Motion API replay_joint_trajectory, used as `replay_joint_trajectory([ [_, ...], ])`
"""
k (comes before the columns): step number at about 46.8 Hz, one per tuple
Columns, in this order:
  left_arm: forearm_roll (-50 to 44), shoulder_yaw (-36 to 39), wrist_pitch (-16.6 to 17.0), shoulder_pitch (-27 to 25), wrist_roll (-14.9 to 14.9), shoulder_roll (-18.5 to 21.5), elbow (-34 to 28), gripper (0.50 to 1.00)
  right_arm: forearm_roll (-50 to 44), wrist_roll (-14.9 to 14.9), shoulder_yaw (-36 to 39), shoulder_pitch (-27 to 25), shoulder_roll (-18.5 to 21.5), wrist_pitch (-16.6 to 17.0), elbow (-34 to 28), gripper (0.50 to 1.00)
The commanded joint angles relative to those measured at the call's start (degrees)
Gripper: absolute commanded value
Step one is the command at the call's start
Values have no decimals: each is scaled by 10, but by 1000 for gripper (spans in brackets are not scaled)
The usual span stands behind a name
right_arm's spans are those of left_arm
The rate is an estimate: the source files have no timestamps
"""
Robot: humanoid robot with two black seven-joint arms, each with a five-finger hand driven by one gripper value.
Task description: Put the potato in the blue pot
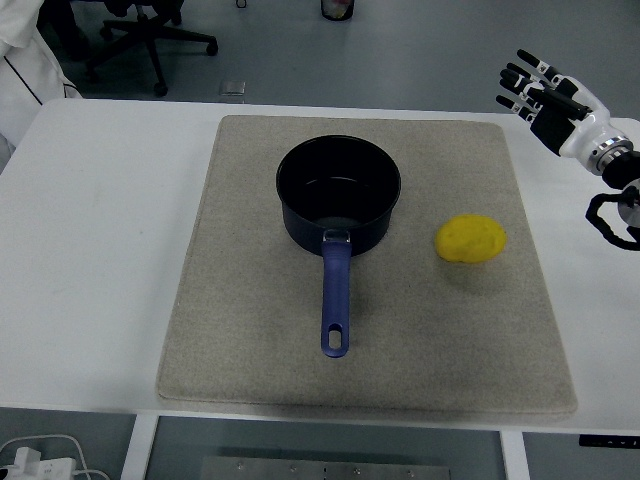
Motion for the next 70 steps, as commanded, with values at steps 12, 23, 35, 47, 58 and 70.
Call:
replay_joint_trajectory([
  [12, 0, 1, 0, 0, 1, 0, 2, 996, -1, 0, -3, 1, 3, 1, 0, 930],
  [23, 0, 1, 0, 0, 2, 0, 5, 996, -28, 2, -8, 1, 0, 0, 0, 930],
  [35, 0, 1, 0, 0, 1, 0, 6, 996, -46, 3, -8, 9, -5, 3, 1, 930],
  [47, 0, 1, 0, 0, 1, 0, 6, 996, -61, 3, -10, 17, 0, 3, 3, 930],
  [58, 0, 1, 0, 0, 1, 0, 6, 996, -95, 3, -11, 32, 2, 11, 5, 930],
  [70, 0, 1, 0, 0, 1, 0, 6, 996, -147, 3, -11, 51, -4, 41, 11, 930],
])
